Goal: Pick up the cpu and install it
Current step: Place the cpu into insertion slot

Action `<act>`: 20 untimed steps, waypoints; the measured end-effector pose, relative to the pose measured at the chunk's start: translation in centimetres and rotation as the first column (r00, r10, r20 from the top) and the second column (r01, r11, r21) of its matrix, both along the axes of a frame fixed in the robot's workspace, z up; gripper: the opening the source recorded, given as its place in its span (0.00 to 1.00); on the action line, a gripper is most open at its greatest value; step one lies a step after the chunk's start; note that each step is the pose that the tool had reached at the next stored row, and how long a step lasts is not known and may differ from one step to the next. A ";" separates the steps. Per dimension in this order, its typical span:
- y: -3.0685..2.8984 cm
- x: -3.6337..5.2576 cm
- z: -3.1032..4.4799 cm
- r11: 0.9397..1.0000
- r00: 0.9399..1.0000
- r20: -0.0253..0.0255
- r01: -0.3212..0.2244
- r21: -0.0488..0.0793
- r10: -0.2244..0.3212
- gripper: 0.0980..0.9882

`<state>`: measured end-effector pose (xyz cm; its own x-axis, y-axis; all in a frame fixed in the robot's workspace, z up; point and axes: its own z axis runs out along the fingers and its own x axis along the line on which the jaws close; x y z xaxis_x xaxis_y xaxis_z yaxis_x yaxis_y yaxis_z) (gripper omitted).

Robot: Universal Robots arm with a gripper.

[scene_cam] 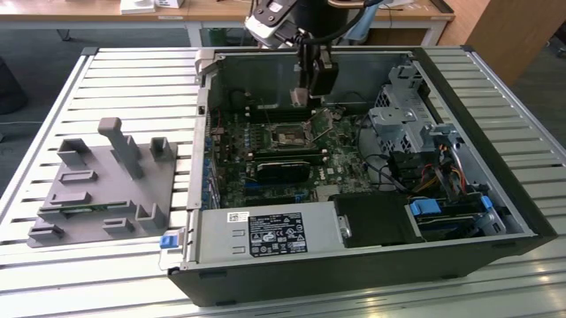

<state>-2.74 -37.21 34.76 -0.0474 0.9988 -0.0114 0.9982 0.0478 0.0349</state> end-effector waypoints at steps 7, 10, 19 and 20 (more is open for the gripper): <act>1.87 0.00 -1.27 1.000 1.000 0.000 0.000 0.000 0.000 0.48; 2.68 0.00 -1.83 1.000 1.000 0.000 0.000 0.000 0.000 0.48; 2.98 0.00 -3.25 1.000 1.000 -0.001 0.000 -0.007 0.000 0.48; 2.98 0.00 -3.36 1.000 1.000 -0.001 0.000 -0.007 0.000 0.48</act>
